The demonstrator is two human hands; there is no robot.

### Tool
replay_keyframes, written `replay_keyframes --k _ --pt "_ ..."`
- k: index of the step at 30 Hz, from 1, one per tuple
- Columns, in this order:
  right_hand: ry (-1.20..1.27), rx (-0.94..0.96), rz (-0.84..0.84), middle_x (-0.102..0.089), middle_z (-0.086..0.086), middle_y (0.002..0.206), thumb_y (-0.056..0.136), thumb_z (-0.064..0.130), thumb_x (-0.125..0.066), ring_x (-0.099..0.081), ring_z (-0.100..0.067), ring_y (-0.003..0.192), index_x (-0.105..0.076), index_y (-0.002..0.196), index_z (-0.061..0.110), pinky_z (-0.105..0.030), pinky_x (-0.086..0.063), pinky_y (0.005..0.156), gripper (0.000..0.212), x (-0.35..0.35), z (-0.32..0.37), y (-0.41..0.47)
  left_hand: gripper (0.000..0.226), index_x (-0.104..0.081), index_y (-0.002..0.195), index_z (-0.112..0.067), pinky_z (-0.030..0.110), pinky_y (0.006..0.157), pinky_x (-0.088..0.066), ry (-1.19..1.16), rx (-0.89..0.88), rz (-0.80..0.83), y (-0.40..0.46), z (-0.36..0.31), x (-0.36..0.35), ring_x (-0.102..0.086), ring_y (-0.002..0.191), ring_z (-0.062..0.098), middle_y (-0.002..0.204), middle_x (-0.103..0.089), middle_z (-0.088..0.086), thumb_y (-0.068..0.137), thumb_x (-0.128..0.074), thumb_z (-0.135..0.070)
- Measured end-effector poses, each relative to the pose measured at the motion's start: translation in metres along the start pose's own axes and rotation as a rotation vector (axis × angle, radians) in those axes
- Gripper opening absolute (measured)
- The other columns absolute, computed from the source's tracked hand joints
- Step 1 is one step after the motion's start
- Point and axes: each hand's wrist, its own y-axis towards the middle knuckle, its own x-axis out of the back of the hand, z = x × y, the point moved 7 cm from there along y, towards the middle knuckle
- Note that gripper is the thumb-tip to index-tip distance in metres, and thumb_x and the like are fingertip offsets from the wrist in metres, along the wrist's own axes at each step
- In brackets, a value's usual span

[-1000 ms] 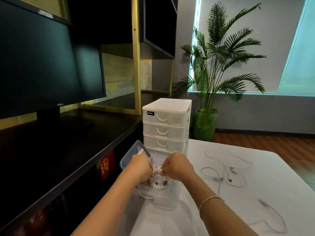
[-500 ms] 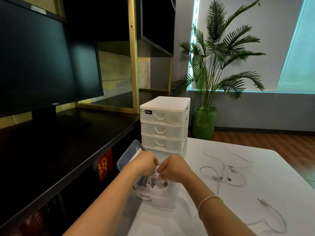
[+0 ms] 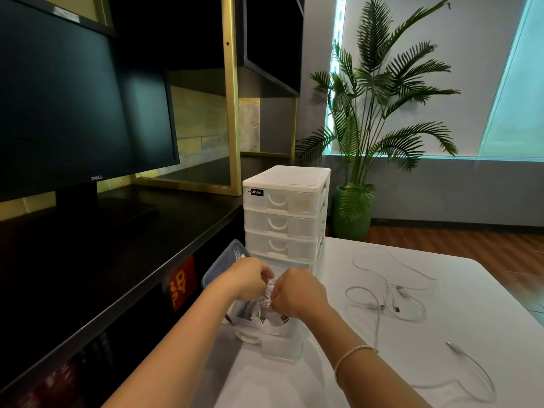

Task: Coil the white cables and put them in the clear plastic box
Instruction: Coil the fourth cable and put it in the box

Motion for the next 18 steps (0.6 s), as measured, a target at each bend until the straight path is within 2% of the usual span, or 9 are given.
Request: replay_keyframes --k 4,9,14,18 --pt "0.003 0.003 0.006 -0.069 -0.004 0.098 0.074 0.034 -0.073 -0.065 -0.020 0.085 -0.070 0.102 0.016 -0.034 -0.057 0.078 0.033 -0.001 0.003 -0.003 0.046 -0.055 0.128 -0.014 0.027 0.096 -0.047 -0.006 0.003 -0.009 -0.002 -0.002 0.000 -0.056 0.115 0.019 0.127 -0.059 0.005 0.087 -0.044 0.004" --pt "0.136 -0.006 -0.026 -0.071 -0.002 0.094 0.077 0.032 -0.071 -0.065 -0.019 0.085 -0.073 0.095 0.018 -0.033 -0.056 0.077 0.023 0.017 -0.004 -0.011 0.038 -0.057 0.124 -0.014 0.029 0.095 -0.049 -0.014 0.011 -0.021 -0.001 -0.006 0.000 -0.058 0.111 0.019 0.124 -0.062 0.005 0.089 -0.051 -0.003" --pt "0.291 -0.032 -0.127 -0.072 0.000 0.090 0.077 0.036 -0.071 -0.065 -0.016 0.081 -0.074 0.089 0.018 -0.035 -0.056 0.079 0.022 0.066 -0.023 -0.028 0.030 -0.061 0.118 -0.013 0.026 0.092 -0.045 -0.029 -0.045 -0.130 -0.006 -0.032 0.014 -0.058 0.110 0.020 0.120 -0.063 0.006 0.090 -0.052 -0.010" --pt "0.380 -0.107 -0.253 -0.073 -0.005 0.082 0.079 0.032 -0.070 -0.066 -0.021 0.075 -0.075 0.084 0.013 -0.040 -0.057 0.075 0.021 0.112 -0.064 -0.052 0.026 -0.062 0.115 -0.014 0.022 0.085 -0.042 -0.084 -0.123 -0.188 -0.008 -0.070 0.012 -0.057 0.108 0.017 0.118 -0.063 0.004 0.092 -0.053 -0.017"
